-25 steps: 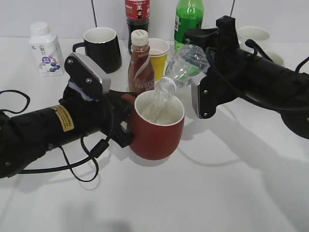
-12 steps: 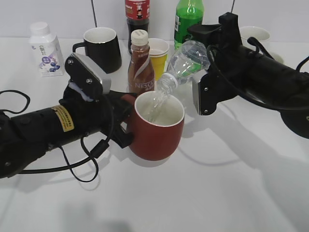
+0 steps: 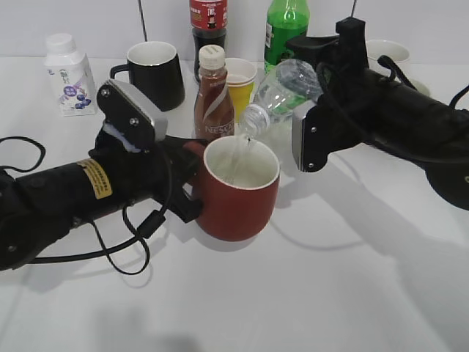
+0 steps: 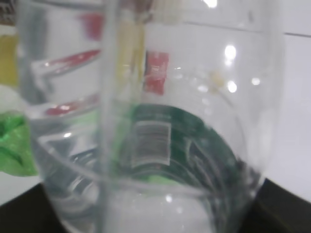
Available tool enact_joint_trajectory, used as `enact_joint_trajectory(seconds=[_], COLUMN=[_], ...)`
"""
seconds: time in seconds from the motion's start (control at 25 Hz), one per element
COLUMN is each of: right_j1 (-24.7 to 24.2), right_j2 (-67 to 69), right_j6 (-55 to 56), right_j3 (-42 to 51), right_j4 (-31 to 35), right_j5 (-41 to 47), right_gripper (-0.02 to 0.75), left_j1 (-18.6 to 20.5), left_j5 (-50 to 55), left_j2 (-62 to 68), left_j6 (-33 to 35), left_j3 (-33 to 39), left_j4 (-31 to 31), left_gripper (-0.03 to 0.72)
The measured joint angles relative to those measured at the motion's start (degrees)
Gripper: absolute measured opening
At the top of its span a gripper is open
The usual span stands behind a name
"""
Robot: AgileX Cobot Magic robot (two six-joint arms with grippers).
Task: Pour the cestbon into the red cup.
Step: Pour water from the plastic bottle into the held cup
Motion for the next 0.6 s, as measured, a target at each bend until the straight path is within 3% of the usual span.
enact_joint_trajectory(seconds=[0.36,0.6], right_j1=[0.0,0.0], right_j2=[0.0,0.0], right_j6=[14.0,33.2], right_j3=[0.0,-0.6], right_j4=[-0.4,-5.0], right_j5=[1.7,1.8], right_gripper=[0.465,0.465], left_j1=[0.0,0.0], left_j5=[-1.2,-3.6], left_j2=[0.0,-0.8], left_j6=[0.1,0.1], left_j3=[0.0,0.3], left_j4=[-1.3,-2.8], left_gripper=[0.073,0.073])
